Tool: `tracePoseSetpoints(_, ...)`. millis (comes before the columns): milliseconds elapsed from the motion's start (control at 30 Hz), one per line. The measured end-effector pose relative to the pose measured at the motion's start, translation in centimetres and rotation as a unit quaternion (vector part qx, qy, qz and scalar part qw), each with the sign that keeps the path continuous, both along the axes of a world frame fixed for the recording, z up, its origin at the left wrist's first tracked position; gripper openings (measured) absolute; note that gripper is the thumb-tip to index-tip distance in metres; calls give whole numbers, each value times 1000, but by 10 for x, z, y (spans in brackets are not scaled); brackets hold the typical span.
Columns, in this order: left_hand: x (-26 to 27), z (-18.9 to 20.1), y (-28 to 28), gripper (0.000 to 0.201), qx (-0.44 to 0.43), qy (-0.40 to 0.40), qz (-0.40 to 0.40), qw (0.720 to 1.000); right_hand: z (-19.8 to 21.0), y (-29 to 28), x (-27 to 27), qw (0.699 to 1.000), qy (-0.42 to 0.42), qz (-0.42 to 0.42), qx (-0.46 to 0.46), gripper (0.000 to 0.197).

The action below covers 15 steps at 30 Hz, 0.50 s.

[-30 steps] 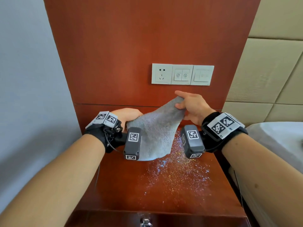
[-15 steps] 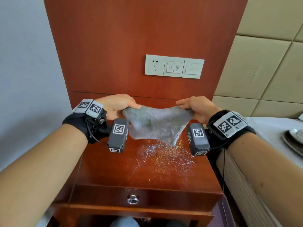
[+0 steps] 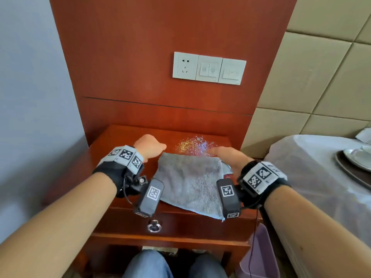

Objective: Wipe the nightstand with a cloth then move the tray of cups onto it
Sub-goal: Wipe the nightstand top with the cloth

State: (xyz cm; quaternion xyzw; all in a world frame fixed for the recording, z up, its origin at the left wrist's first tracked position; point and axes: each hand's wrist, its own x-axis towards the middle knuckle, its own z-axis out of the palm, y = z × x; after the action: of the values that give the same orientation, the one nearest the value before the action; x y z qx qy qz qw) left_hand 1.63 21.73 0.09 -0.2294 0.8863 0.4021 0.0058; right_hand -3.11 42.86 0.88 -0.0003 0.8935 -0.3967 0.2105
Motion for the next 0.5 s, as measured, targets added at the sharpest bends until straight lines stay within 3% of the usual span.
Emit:
tracePoseSetpoints(100, 2, -19, 21, 9, -46, 24, -95, 994, -20, -12, 13, 1000, -4, 19, -6, 54)
tracePoseSetpoints(200, 4, -32, 31, 3, -150, 42, -155, 976, -35, -20, 17, 998, 29, 48, -16, 55)
tracePoseSetpoints(267, 2, -39, 35, 24, -207, 37, -162, 964, -45, -23, 17, 996, 57, 69, 30, 57)
tracePoseSetpoints(333, 0, -42, 39, 31, -219, 33, -184, 958, -55, -25, 17, 984, 85, 110, 111, 63)
tracePoseSetpoints(400, -6, -45, 43, 31, -172, -22, -207, 963, -66, -28, 15, 964, 86, 162, 191, 74)
tracePoseSetpoints(433, -9, -48, 45, 43, -155, -72, -225, 959, -71, -28, 14, 954, 78, 182, 224, 77)
tracePoseSetpoints(500, -12, -53, 49, 57, -190, -157, -262, 933, -82, -27, 12, 938, 64, 208, 270, 78)
